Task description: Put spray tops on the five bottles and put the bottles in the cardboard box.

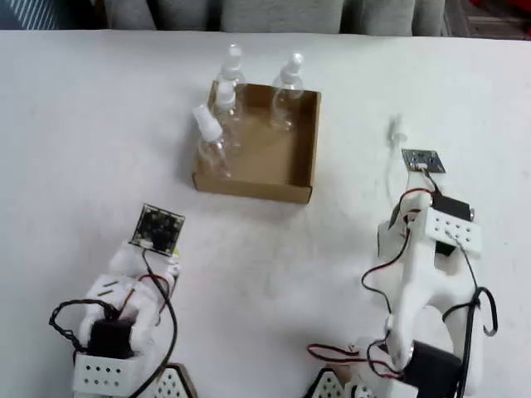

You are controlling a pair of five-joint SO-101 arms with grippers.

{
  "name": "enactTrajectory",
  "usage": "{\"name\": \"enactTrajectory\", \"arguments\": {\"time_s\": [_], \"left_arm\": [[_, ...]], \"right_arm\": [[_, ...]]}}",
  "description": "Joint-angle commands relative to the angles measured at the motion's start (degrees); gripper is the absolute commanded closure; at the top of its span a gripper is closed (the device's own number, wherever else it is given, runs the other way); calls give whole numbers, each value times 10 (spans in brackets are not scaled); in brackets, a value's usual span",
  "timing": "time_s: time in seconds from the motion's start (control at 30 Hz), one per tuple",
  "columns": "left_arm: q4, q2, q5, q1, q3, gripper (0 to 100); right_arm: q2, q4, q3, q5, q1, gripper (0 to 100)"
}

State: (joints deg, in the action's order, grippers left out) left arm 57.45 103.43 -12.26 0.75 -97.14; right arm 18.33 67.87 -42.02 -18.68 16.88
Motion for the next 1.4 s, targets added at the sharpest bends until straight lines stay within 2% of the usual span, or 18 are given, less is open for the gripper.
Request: {"name": "enactTrajectory", "arguments": {"time_s": [0.0, 0.63, 0.83, 0.9, 0.97, 1.07, 1.2, 1.37], "left_arm": [[-3, 3, -4, -13, 1, 977], [-3, 3, -4, -13, 1, 976], [-3, 3, -4, -14, 1, 976], [-3, 3, -1, -21, 1, 978], [-3, 6, 3, -46, 1, 978], [-18, 6, 52, -102, 1, 978], [-49, 6, 120, -166, 21, 978], [-51, 2, 125, -238, 82, 978]], "right_arm": [[-22, -37, 4, 10, -7, 765], [-126, -116, 28, 10, -10, 774], [-143, -155, 28, 7, -4, 977], [-141, -153, 30, 5, 7, 979], [-134, -150, 35, 5, 26, 974], [-124, -149, 39, 0, 75, 983], [-107, -153, 40, -53, 157, 981], [-109, -153, 63, -91, 251, 981]]}}
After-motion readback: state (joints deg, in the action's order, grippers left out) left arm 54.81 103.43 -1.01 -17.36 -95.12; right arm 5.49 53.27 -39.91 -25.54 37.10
